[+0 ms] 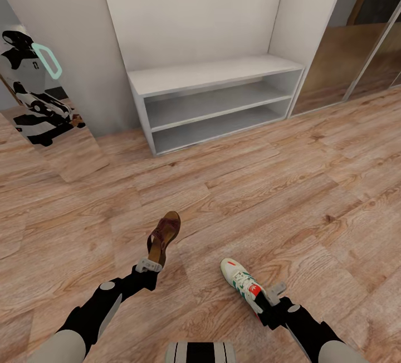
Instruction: Pick up the two gym shoes and the two sandals from the corridor floor and place them onto the hallstand (shoe rack) in the corridor, making sure they are on the rack and not on the floor. Arrange them so the two gym shoes are next to each other and the two sandals are next to each other.
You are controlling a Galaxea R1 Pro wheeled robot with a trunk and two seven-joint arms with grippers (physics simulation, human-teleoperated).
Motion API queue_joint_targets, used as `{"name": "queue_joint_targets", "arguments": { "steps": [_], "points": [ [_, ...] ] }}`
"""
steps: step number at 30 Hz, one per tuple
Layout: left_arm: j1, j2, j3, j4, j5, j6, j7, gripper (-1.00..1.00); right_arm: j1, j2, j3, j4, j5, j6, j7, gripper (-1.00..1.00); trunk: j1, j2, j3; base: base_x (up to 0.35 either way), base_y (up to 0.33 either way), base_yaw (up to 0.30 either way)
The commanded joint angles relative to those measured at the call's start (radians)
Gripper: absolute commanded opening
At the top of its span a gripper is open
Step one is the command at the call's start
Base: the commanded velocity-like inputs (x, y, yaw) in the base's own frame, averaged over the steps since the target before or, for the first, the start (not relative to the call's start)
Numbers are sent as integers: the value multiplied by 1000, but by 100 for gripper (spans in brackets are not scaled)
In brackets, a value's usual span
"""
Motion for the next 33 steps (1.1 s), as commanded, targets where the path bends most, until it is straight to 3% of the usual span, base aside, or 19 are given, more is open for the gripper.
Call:
{"name": "queue_joint_targets", "arguments": {
  "steps": [1, 5, 14, 21, 33],
  "points": [
    [0, 1, -3, -1, -5, 1, -2, -100, 0, 0, 0, -3, 6, 6, 5, 100, 0, -1, -5, 0, 0, 0],
    [0, 0, -2, -1, -5, 1, -2, -100, 0, -1, 0, -2, 5, 4, 4, 100, 2, -1, -20, 0, 0, 0],
    [0, 0, -1, -1, -5, 1, -2, -100, 0, -3, 0, -6, 4, 1, -8, 100, 2, -1, -20, 0, 0, 0],
    [0, 0, -2, -1, -5, 1, -2, -100, 0, -3, 2, -6, 4, -46, -109, 100, 2, -1, -20, 0, 0, 0],
    [0, -1, -1, -1, -5, 1, -2, -100, 0, -2, 2, -5, 4, -60, -118, 100, 2, -1, -20, 0, 0, 0]
  ]
}}
